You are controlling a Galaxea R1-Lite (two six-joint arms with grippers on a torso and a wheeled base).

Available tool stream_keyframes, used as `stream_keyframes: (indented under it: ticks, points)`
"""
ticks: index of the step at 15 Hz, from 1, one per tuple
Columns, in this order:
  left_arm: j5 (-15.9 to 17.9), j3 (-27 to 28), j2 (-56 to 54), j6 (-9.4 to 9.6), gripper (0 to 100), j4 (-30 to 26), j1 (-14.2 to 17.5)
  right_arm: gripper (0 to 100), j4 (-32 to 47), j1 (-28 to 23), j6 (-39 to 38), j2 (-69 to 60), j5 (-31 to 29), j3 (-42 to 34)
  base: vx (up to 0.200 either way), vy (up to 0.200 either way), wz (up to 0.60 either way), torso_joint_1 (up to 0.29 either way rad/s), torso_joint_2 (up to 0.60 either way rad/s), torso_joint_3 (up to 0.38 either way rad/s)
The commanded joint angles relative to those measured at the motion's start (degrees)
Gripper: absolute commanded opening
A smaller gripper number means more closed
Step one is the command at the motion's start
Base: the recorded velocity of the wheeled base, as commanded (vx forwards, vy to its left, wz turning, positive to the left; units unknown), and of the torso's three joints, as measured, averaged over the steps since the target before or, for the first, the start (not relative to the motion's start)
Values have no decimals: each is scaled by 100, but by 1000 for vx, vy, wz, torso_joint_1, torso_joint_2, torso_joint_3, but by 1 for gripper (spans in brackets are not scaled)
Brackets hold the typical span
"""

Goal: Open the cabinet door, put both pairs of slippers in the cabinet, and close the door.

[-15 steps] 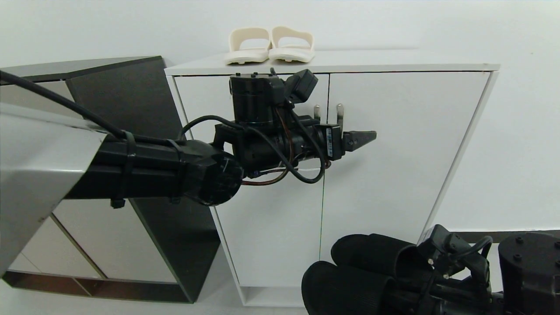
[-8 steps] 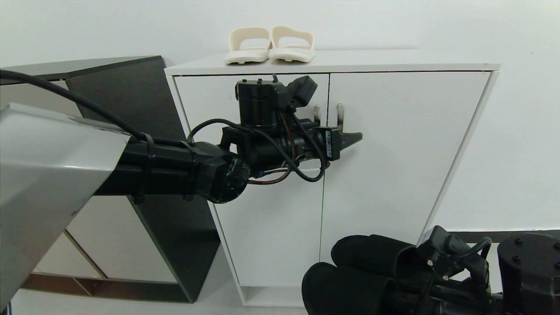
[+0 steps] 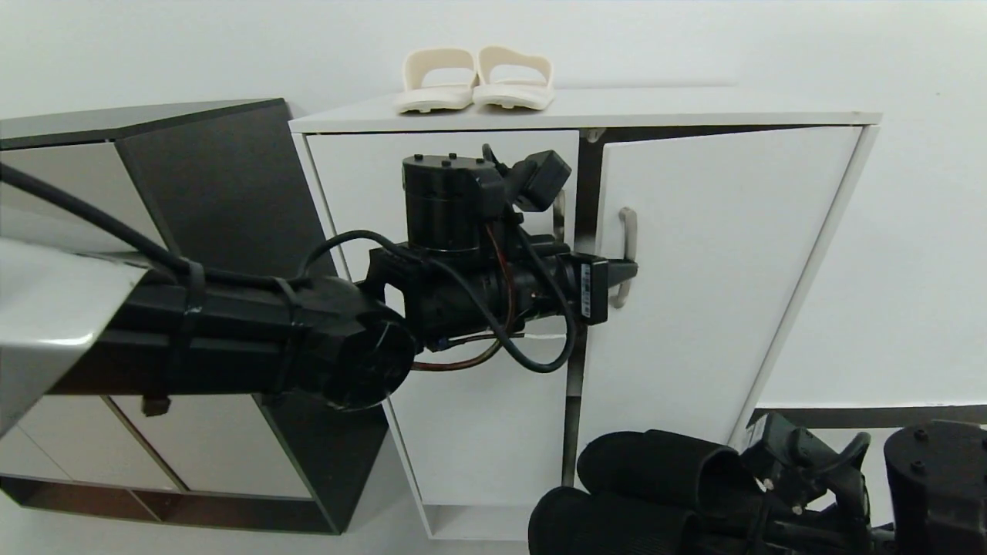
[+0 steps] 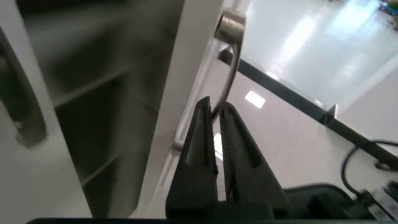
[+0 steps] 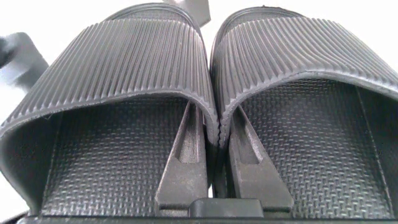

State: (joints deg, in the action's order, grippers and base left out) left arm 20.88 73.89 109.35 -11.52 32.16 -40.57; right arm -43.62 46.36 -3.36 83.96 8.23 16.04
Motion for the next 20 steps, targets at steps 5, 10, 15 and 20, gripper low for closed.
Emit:
stream_keyframes:
  ticks: [5, 10, 15, 20]
  points:
    - [21, -1157, -1197, -52, 0, 98, -206, 0, 11, 22, 187, -283, 355, -295, 0, 0, 0, 0, 0, 0]
    - [346, -779, -951, -500, 0, 98, 357, 0, 2, 84, 187, -266, 337, -304, 0, 0, 0, 0, 0, 0]
    - [206, 29, -247, -659, 0, 98, 445, 0, -6, 75, 187, -239, 311, -295, 0, 0, 0, 0, 0, 0]
    - [-14, 706, 280, -659, 0, 98, 454, 0, -6, 75, 187, -231, 311, -295, 0, 0, 0, 0, 0, 0]
